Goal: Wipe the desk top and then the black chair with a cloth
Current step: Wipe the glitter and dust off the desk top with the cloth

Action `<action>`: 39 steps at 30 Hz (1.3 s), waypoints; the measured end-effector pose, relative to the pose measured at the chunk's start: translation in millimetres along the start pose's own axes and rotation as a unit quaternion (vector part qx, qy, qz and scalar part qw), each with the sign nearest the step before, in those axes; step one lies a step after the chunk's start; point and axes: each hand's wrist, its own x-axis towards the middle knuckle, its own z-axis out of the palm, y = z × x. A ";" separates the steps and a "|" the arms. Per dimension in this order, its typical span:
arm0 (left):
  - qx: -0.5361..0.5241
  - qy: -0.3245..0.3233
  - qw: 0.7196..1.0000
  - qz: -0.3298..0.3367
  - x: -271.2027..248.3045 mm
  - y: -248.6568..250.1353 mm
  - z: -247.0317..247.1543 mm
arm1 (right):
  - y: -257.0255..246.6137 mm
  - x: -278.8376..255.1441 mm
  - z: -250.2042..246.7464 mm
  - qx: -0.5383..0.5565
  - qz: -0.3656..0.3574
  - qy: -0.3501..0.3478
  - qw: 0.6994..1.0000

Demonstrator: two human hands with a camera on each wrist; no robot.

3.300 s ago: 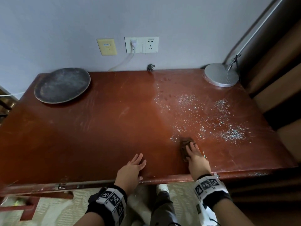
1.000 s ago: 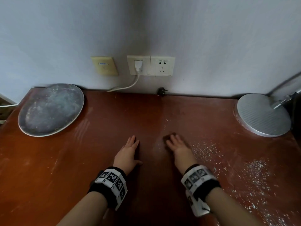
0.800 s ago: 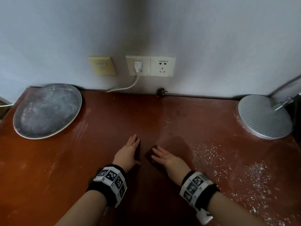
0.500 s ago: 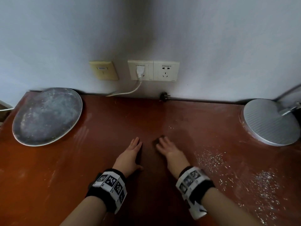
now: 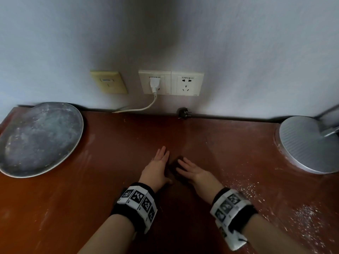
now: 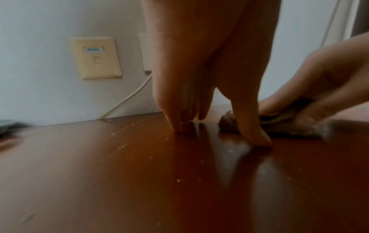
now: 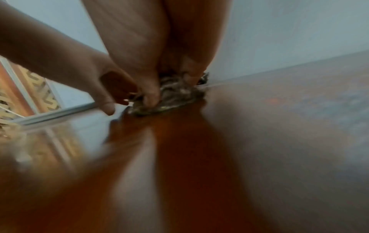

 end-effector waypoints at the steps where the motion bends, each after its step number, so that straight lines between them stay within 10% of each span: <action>1: 0.001 -0.004 1.000 -0.002 1.9 0.4 0.4 | 10.4 0.7 -10.0 0.009 -0.004 -0.002 1.000; 8: -0.016 0.027 1.000 -0.001 20.2 7.9 -10.9 | 57.6 39.6 -60.1 0.011 0.240 0.155 0.958; 14: -0.009 0.032 0.999 -0.010 36.7 21.8 -11.8 | 34.0 62.0 -43.7 -0.002 0.060 0.036 0.998; 19: 0.000 0.026 0.999 -0.023 37.3 25.2 -13.1 | 63.8 74.2 -69.9 0.025 0.232 0.163 0.959; 24: 0.000 0.027 0.999 -0.028 38.0 28.0 -13.5 | 28.8 90.0 -49.1 -0.008 0.092 0.068 0.993; 31: -0.007 0.019 0.999 -0.032 35.9 27.7 -13.6 | 42.8 96.7 -70.7 0.004 0.263 0.141 0.954; 39: -0.004 0.018 0.999 -0.036 35.4 30.7 -15.9 | 56.2 90.5 -79.4 -0.015 0.159 0.046 0.986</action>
